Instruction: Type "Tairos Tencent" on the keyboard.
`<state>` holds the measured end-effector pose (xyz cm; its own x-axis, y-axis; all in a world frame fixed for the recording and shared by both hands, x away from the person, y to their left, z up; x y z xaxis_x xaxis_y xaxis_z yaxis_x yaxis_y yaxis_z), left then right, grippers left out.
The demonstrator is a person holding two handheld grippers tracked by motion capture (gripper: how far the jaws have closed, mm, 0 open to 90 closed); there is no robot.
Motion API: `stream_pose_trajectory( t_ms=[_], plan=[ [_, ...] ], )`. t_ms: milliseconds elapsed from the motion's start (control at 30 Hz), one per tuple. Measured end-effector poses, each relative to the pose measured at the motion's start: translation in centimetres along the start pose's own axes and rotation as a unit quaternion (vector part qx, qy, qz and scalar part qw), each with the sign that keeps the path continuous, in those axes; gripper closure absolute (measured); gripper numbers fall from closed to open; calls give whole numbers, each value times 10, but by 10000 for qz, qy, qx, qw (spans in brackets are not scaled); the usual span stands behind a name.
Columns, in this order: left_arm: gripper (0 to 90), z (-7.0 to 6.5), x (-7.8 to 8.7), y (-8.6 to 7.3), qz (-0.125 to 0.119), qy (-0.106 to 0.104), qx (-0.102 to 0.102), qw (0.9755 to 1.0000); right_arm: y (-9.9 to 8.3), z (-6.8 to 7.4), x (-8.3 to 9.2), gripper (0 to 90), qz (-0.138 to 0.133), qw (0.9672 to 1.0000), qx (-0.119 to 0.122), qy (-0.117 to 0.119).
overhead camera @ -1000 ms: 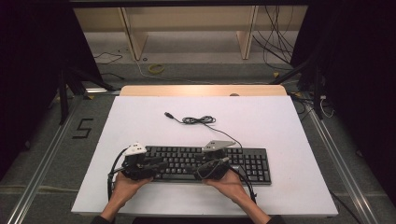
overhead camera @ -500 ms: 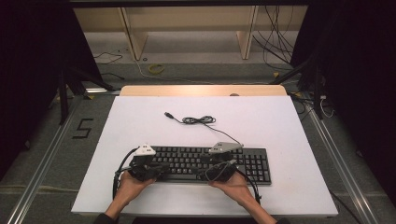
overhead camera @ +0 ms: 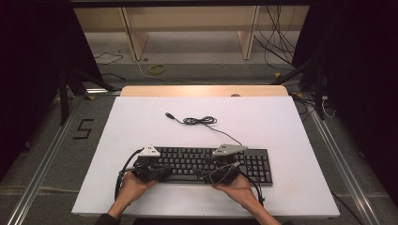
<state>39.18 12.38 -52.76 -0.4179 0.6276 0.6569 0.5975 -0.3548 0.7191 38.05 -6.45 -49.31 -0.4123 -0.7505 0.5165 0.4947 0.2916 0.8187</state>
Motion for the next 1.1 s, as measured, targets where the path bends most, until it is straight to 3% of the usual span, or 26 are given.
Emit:
stream_pose_trajectory(
  t_ms=[167,400,600,933,1100],
  plan=[
    [892,2,0,-1,-19,-117,113,9999,0,-1,1,373,-8,10000,21,-20],
    [889,0,2,0,-35,4,-18,10000,0,-1,1,373,-6,10000,24,-26],
    [858,0,8,5,-197,19,34,9998,0,-1,0,373,-23,10000,9,-21],
    [758,4,18,9,-424,8,156,9990,0,-1,0,372,-23,10000,6,-15],
    [654,5,20,10,-482,20,251,9985,0,-1,0,372,-32,10000,17,-16]
  ],
)
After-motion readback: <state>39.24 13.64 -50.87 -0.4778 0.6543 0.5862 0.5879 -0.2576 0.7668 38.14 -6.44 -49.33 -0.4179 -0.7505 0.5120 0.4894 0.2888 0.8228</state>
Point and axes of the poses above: each handheld gripper's, and its own axes: x roughly backward along the jaws, y roughly out of its top, z roughly to its left, the point moved 7 cm from there along -x, roughly forward along the jaws, and after that the axes turned 3 degrees about -z, right-handed, at the moved point
